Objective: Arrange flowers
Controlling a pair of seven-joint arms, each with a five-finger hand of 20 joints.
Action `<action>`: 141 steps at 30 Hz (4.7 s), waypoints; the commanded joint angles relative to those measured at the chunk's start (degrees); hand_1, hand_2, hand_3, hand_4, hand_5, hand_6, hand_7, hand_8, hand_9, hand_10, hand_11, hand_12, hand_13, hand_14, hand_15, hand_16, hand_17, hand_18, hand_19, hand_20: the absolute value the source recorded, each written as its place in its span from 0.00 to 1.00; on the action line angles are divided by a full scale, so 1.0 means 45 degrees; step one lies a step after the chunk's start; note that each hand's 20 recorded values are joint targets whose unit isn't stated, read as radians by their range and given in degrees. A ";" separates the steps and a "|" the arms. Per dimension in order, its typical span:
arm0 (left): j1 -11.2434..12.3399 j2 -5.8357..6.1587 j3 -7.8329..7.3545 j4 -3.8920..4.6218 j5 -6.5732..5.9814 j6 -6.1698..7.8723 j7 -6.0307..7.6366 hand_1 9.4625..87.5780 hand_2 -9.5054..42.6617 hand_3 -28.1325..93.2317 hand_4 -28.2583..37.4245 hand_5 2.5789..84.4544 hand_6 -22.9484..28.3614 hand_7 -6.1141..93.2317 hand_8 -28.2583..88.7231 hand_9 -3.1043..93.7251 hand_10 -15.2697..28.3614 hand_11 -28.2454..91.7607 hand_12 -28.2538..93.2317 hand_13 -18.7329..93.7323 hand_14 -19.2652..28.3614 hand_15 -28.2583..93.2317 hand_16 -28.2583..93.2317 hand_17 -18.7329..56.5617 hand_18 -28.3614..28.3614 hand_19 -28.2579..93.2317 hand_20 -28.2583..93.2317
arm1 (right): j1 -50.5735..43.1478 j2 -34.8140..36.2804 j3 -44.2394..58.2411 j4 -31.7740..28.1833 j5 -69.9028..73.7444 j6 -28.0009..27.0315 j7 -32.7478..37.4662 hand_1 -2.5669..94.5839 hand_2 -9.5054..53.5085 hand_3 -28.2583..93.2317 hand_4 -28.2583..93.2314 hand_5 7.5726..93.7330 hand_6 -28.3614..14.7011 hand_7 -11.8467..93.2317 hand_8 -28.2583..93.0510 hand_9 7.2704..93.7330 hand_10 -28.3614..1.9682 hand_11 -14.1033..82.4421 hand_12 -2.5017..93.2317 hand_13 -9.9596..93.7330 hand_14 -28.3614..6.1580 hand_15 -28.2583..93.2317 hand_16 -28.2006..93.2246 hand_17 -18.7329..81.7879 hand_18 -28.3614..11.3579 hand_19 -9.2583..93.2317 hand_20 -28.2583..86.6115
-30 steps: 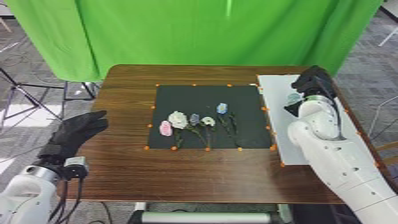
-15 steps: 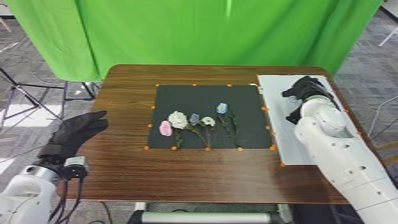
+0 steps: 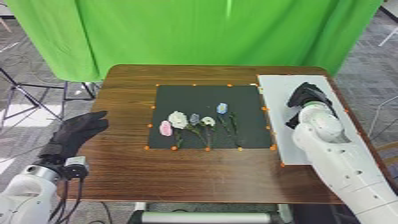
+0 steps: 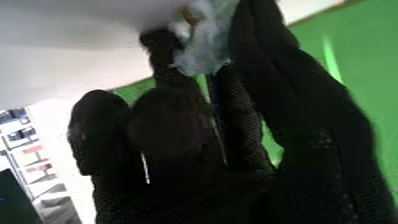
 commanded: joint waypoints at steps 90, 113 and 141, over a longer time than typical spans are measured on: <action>-0.0180 -0.0289 0.0483 0.0278 0.0675 0.0344 0.0895 0.24 0.27 0.74 0.13 0.51 0.49 0.20 0.18 0.49 0.67 0.41 0.33 0.47 0.79 0.37 0.24 0.25 0.74 0.33 0.34 | -0.6564 -0.2447 0.6064 -0.7013 1.1430 -0.0935 -0.9715 0.21 0.13 0.78 0.11 0.61 0.63 0.25 0.17 0.63 0.40 0.25 0.23 0.64 0.39 0.44 0.47 0.44 0.27 0.53 0.62; -0.0065 -0.2545 0.1670 -0.0701 0.3319 0.3786 0.4721 0.06 0.27 0.76 0.00 0.36 0.41 0.18 0.15 0.49 0.64 0.36 0.29 0.40 0.62 0.29 0.19 0.30 0.64 0.26 0.33 | -0.7973 -0.5001 0.5916 -0.6470 1.3349 -0.2572 -1.3921 0.00 0.23 0.79 0.06 0.27 0.68 0.13 0.19 0.26 0.50 0.16 0.10 0.27 0.55 0.19 0.34 0.25 0.44 0.09 0.42; -0.0938 -0.3605 0.1440 -0.0682 0.5134 -0.0085 0.3535 0.17 0.27 0.76 0.02 0.53 0.52 0.19 0.18 0.56 0.68 0.40 0.31 0.51 0.78 0.33 0.22 0.34 0.75 0.35 0.37 | -0.7189 -0.4866 0.6054 -0.6270 1.0697 -0.6994 -1.0902 0.09 0.23 0.79 0.10 0.50 0.63 0.17 0.18 0.44 0.44 0.20 0.13 0.40 0.37 0.31 0.31 0.33 0.32 0.11 0.45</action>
